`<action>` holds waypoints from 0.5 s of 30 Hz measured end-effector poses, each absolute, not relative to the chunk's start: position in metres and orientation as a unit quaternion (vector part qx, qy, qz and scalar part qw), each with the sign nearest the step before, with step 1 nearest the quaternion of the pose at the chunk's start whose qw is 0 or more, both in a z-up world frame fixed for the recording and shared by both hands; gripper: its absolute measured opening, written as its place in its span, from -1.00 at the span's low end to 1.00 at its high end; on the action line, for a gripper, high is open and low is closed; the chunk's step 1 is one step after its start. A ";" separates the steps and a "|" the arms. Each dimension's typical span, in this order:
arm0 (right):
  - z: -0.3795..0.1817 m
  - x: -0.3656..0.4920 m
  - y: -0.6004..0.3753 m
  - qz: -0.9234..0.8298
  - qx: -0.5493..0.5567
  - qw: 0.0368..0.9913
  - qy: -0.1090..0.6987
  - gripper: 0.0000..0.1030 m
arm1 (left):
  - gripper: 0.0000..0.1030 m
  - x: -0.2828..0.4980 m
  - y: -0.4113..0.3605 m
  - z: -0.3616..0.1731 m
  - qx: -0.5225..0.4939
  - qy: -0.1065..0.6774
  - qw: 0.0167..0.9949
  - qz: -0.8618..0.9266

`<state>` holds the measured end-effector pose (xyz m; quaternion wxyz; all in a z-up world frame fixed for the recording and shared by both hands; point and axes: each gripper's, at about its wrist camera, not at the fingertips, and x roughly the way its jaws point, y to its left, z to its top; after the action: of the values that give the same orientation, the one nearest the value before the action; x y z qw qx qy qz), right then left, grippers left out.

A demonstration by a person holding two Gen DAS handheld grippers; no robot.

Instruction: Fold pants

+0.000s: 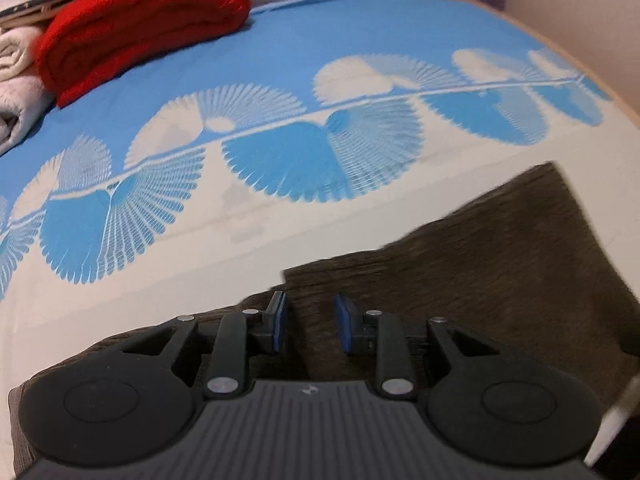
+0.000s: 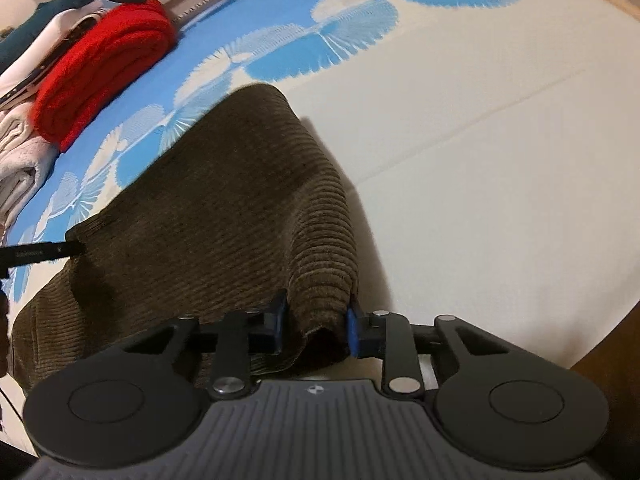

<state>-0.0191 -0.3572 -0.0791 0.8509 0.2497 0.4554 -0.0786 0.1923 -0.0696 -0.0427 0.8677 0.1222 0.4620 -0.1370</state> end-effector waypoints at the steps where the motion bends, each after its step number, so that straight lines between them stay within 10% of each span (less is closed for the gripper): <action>1: -0.076 -0.021 -0.355 -0.079 0.246 0.855 0.450 -0.45 | -0.42 0.186 -0.070 -0.041 0.124 0.461 0.866 -0.145; 7: -0.069 -0.023 -0.353 -0.080 0.236 0.862 0.441 -0.47 | -0.17 0.182 -0.084 -0.086 0.194 0.506 0.825 -0.161; 15: -0.025 -0.022 -0.334 -0.061 0.191 0.884 0.422 -0.53 | -0.05 0.161 -0.083 -0.020 0.130 0.434 0.876 -0.167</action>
<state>-0.0219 -0.3337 -0.0253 0.8840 0.1907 0.4224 -0.0606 0.1605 -0.0829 -0.0199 0.8757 0.1305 0.4340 -0.1669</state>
